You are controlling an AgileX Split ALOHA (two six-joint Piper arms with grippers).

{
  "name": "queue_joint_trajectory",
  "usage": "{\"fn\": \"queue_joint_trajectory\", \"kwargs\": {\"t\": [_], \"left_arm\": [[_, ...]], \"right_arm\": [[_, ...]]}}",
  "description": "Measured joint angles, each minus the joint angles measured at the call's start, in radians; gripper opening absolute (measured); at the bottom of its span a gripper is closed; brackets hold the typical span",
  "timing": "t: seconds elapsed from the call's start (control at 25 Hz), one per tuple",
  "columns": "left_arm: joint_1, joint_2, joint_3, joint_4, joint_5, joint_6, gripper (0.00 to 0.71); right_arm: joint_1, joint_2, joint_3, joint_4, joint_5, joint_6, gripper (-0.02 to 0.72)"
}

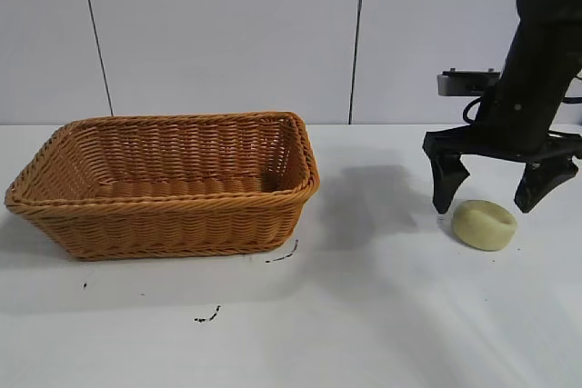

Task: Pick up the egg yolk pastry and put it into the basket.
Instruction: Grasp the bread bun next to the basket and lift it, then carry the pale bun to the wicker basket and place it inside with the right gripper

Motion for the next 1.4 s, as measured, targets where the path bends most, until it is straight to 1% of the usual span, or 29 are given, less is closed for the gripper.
{"fn": "queue_joint_trajectory", "kwargs": {"t": [0.2, 0.28, 0.32, 0.36, 0.44, 0.52, 0.56, 0.6, 0.72, 0.8, 1.04, 1.2, 1.28, 1.4], "left_arm": [[0.000, 0.000, 0.000, 0.000, 0.000, 0.000, 0.693], [0.000, 0.000, 0.000, 0.000, 0.000, 0.000, 0.693], [0.000, 0.000, 0.000, 0.000, 0.000, 0.000, 0.693], [0.000, 0.000, 0.000, 0.000, 0.000, 0.000, 0.693], [0.000, 0.000, 0.000, 0.000, 0.000, 0.000, 0.693], [0.000, 0.000, 0.000, 0.000, 0.000, 0.000, 0.693], [0.000, 0.000, 0.000, 0.000, 0.000, 0.000, 0.693], [0.000, 0.000, 0.000, 0.000, 0.000, 0.000, 0.693], [0.000, 0.000, 0.000, 0.000, 0.000, 0.000, 0.693], [0.000, 0.000, 0.000, 0.000, 0.000, 0.000, 0.693], [0.000, 0.000, 0.000, 0.000, 0.000, 0.000, 0.693], [0.000, 0.000, 0.000, 0.000, 0.000, 0.000, 0.693], [0.000, 0.000, 0.000, 0.000, 0.000, 0.000, 0.693], [0.000, 0.000, 0.000, 0.000, 0.000, 0.000, 0.693]], "right_arm": [[0.000, 0.000, 0.000, 0.000, 0.000, 0.001, 0.696], [0.000, 0.000, 0.000, 0.000, 0.000, 0.001, 0.671], [0.000, 0.000, 0.000, 0.000, 0.001, 0.001, 0.635], [0.000, 0.000, 0.000, 0.000, 0.004, 0.001, 0.530], [0.000, 0.000, 0.000, -0.001, 0.009, 0.001, 0.385], [0.000, 0.000, 0.000, -0.001, 0.010, 0.001, 0.274], [0.000, 0.000, 0.000, -0.001, 0.011, 0.001, 0.237], [0.000, 0.000, 0.000, -0.001, 0.013, 0.001, 0.218], [0.000, -0.005, -0.010, -0.008, 0.034, 0.001, 0.193], [0.000, -0.013, -0.034, -0.018, 0.073, 0.001, 0.190], [0.003, -0.094, -0.211, -0.027, 0.284, 0.001, 0.183], [0.040, -0.114, -0.345, -0.050, 0.391, 0.001, 0.183], [0.063, -0.114, -0.391, -0.050, 0.415, 0.007, 0.182], [0.109, -0.113, -0.447, -0.050, 0.420, 0.031, 0.182]]}}
